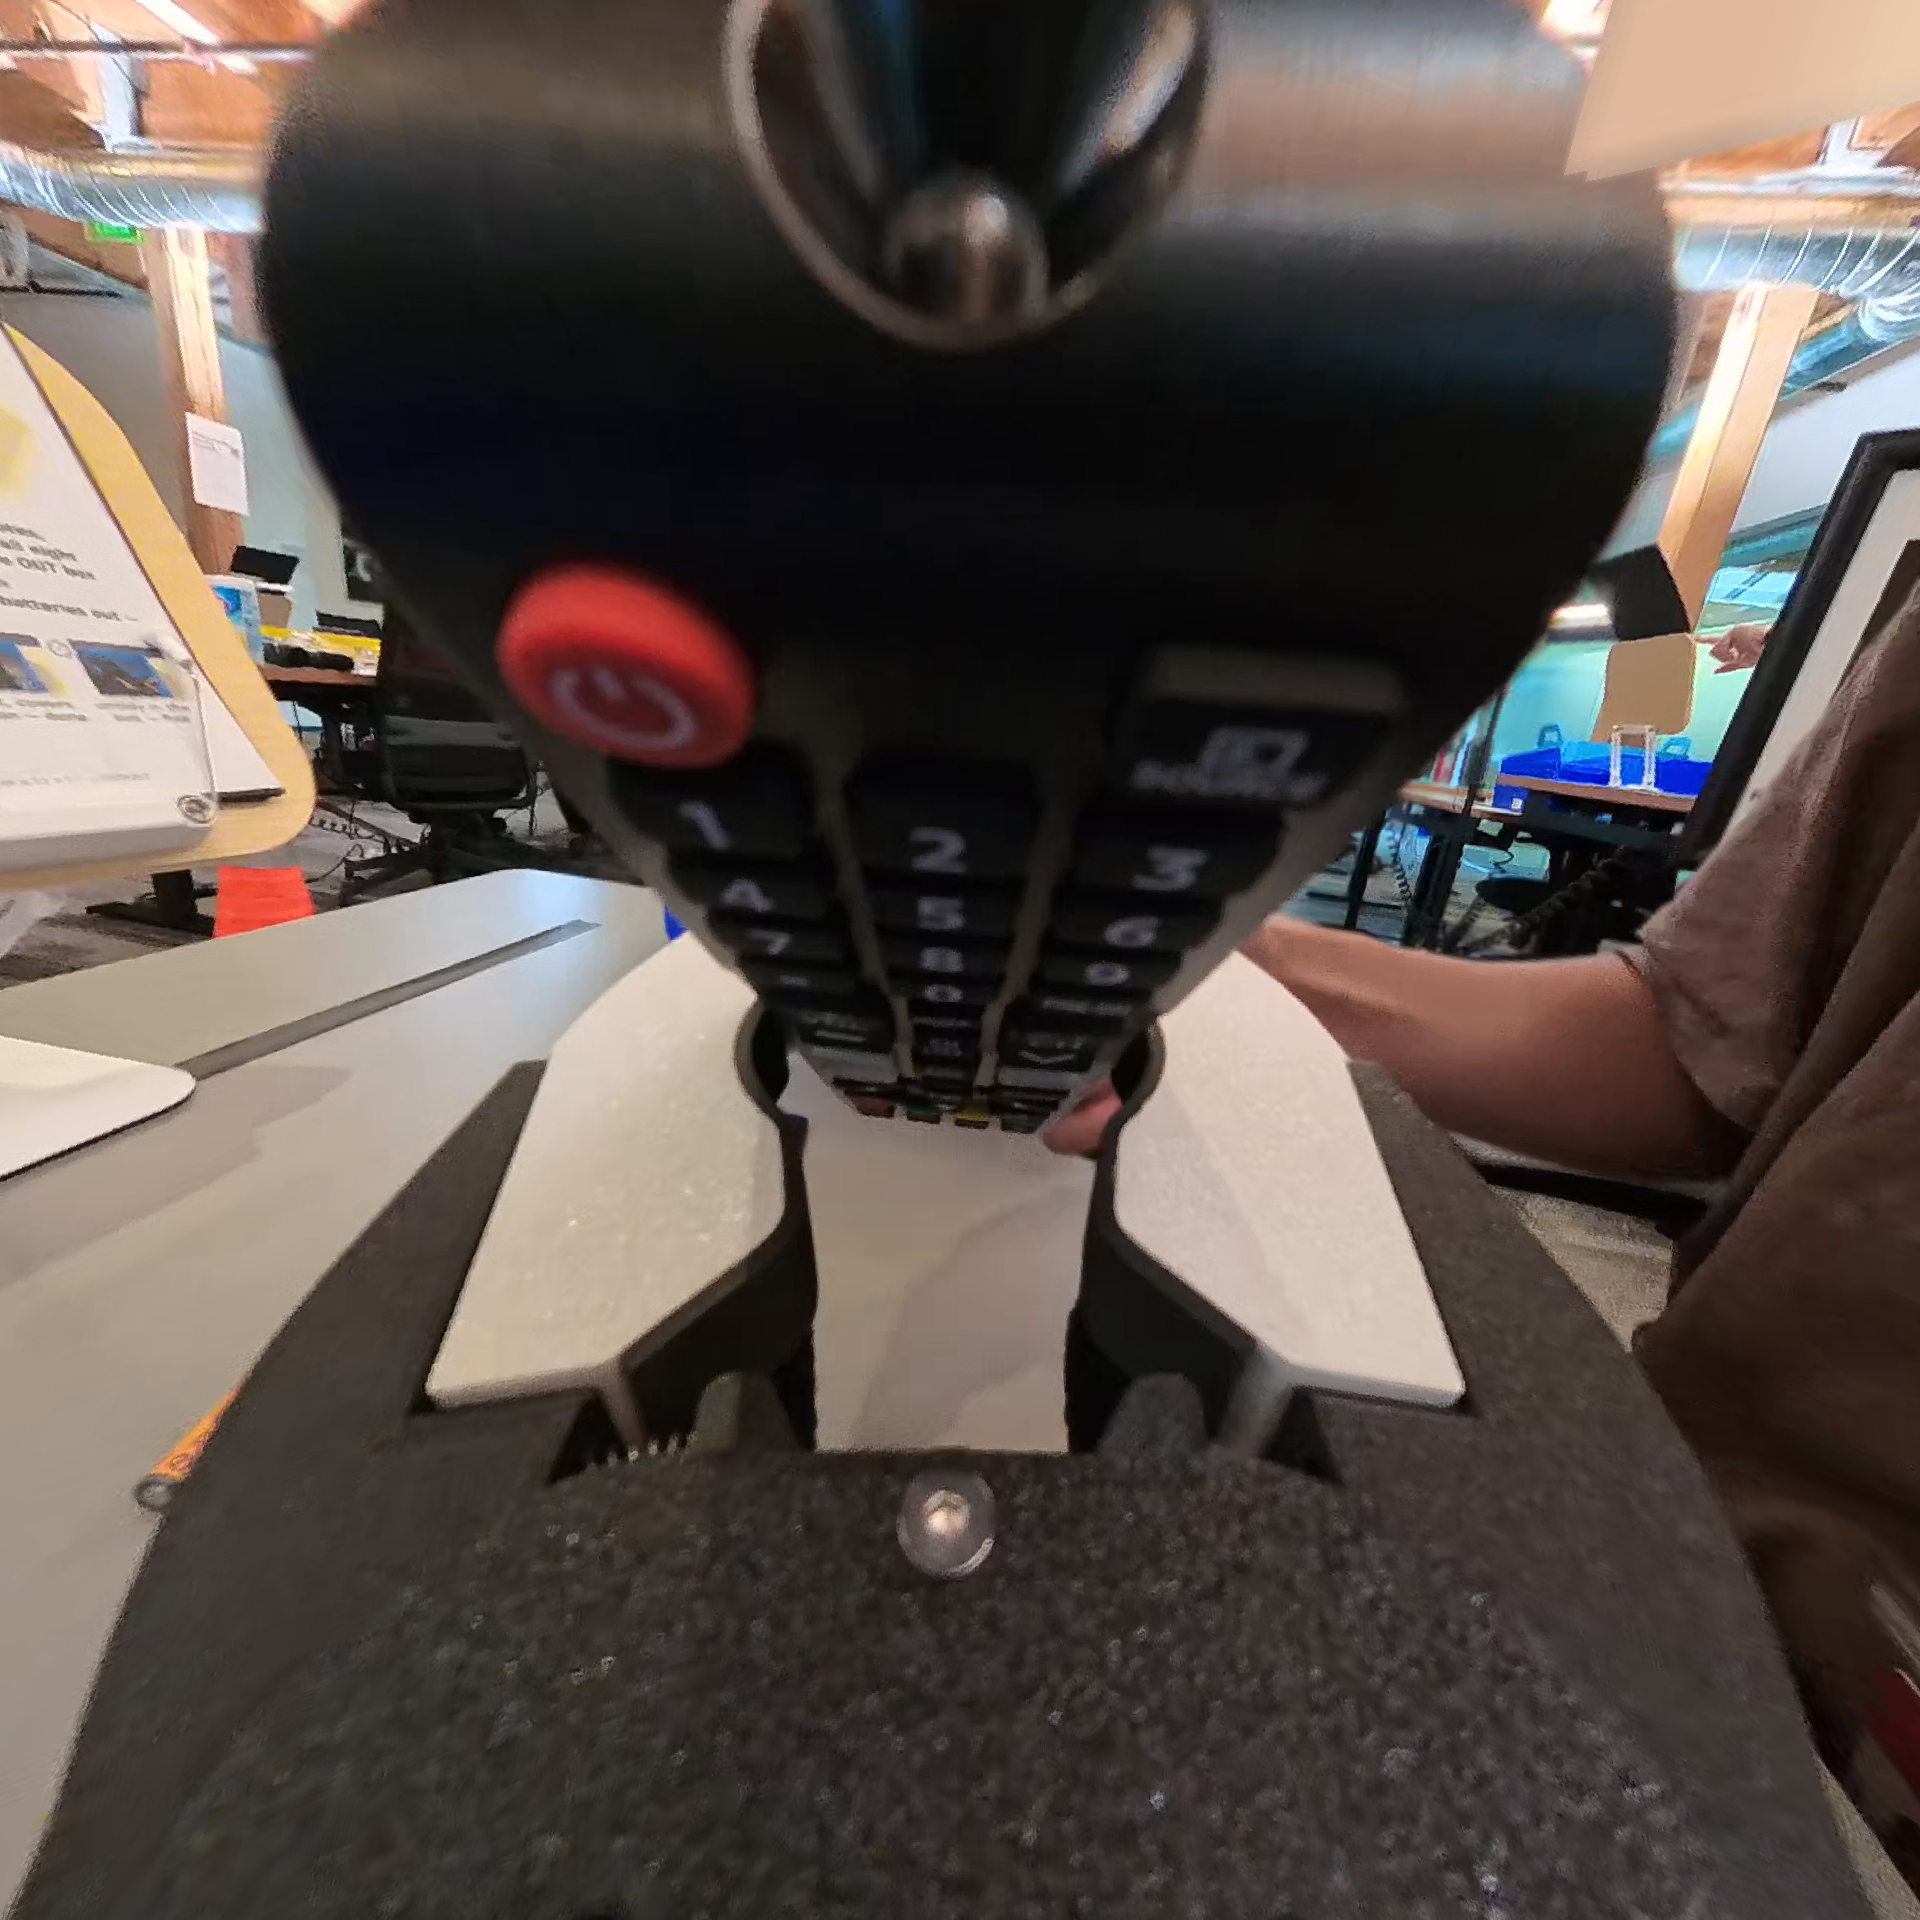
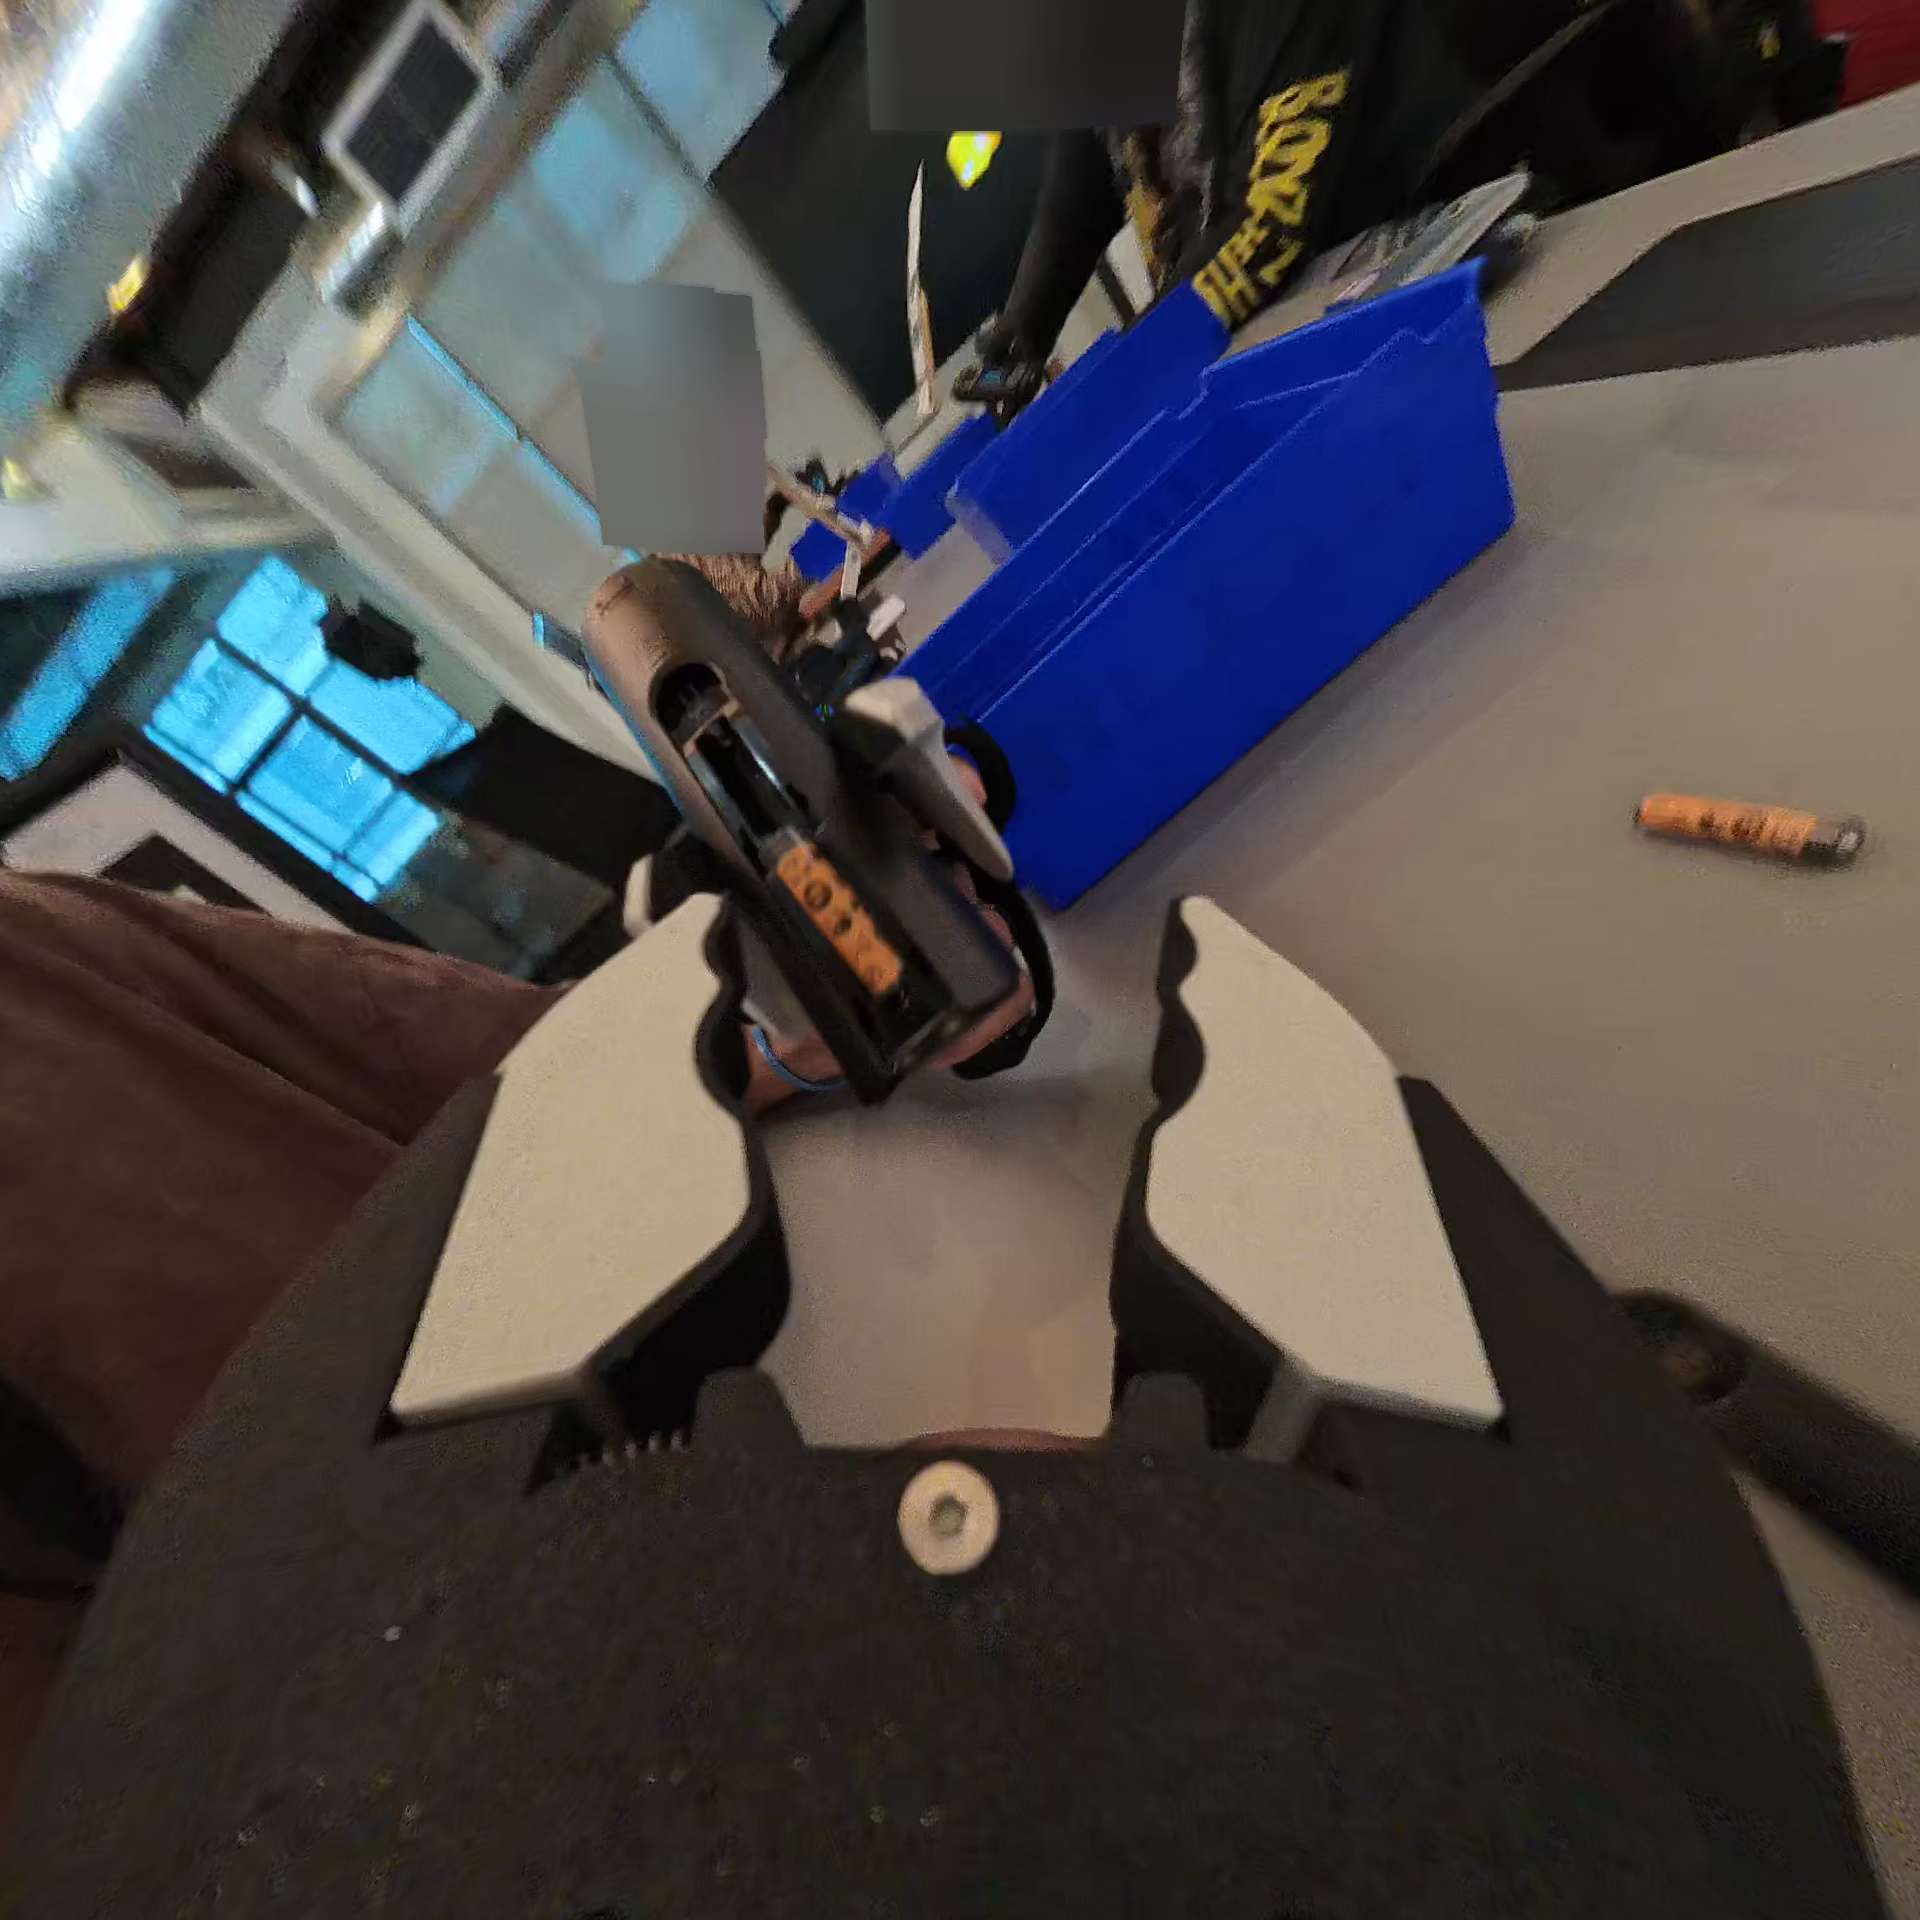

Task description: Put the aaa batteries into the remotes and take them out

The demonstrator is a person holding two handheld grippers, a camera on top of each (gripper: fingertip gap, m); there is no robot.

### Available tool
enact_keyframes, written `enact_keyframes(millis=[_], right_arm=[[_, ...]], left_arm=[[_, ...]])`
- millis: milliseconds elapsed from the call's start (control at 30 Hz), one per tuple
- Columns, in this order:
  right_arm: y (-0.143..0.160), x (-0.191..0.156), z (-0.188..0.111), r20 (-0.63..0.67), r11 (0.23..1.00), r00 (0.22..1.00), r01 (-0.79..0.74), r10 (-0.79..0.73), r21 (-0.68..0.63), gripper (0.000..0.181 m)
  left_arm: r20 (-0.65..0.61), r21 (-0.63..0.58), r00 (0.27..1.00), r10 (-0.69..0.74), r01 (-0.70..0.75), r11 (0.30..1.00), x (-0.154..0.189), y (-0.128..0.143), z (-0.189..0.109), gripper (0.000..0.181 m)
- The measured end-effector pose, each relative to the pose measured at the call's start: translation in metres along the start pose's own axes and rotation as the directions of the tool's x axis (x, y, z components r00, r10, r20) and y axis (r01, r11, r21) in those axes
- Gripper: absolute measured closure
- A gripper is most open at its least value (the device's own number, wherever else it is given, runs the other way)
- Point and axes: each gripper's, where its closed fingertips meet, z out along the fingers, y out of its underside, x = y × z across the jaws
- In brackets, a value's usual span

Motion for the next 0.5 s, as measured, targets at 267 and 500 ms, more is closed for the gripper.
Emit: enact_keyframes(millis=[267,500], right_arm=[[0.036,-0.015,0.019,0.005,0.943,0.943,0.332,-0.332,-0.020,0.103],[0.036,-0.013,0.016,0.073,0.904,0.909,0.416,-0.410,-0.104,0.129]], left_arm=[[-0.068,0.057,0.991,-0.119,0.123,0.991,0.003,-0.002,0.001,0.121],[-0.068,-0.025,0.992,-0.108,0.106,0.994,0.007,0.014,0.006,0.120]])
